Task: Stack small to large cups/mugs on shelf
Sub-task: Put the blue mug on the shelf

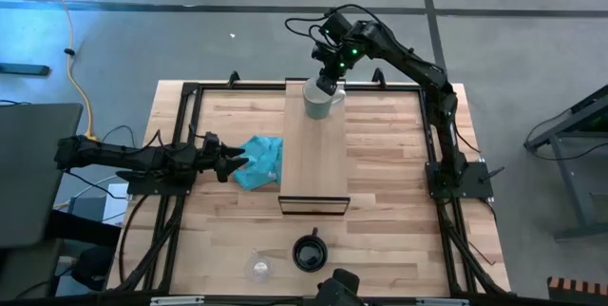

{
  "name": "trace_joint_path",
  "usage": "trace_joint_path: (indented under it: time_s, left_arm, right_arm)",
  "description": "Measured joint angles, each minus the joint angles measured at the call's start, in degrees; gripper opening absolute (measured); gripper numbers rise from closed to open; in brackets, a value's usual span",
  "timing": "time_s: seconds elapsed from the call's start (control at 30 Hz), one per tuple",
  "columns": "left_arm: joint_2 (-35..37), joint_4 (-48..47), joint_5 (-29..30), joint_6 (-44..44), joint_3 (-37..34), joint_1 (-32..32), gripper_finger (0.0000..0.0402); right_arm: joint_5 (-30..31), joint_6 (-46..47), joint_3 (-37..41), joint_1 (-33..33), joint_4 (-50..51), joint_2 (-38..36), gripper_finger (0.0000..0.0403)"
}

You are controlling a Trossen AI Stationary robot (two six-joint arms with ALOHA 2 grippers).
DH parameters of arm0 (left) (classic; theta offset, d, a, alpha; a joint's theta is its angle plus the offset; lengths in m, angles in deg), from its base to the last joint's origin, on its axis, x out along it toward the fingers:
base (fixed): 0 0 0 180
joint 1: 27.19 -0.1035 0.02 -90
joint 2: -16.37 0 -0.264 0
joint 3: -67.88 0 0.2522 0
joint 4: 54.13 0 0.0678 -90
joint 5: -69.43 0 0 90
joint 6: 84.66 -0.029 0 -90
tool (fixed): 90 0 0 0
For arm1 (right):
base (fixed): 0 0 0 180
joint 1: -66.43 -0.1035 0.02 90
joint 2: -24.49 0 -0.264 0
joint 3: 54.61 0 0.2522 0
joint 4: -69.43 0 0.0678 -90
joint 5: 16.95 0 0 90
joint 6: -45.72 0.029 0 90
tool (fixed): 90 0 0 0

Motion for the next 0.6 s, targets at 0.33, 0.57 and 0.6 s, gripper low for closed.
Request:
trace_joint_path:
  time_s: [0.33,0.57,0.6]
  left_arm:
    - [0.0,0.0,0.0,0.0,0.0,0.0,0.0271]
    - [0.0,0.0,0.0,0.0,0.0,0.0,0.0271]
    - [0.0,0.0,0.0,0.0,0.0,0.0,0.0271]
  right_arm:
    - [0.0,0.1,0.0,0.0,0.0,0.0,0.0052]
    - [0.0,0.1,0.0,0.0,0.0,0.0,0.0070]
    - [0.0,0.1,0.0,0.0,0.0,0.0,0.0073]
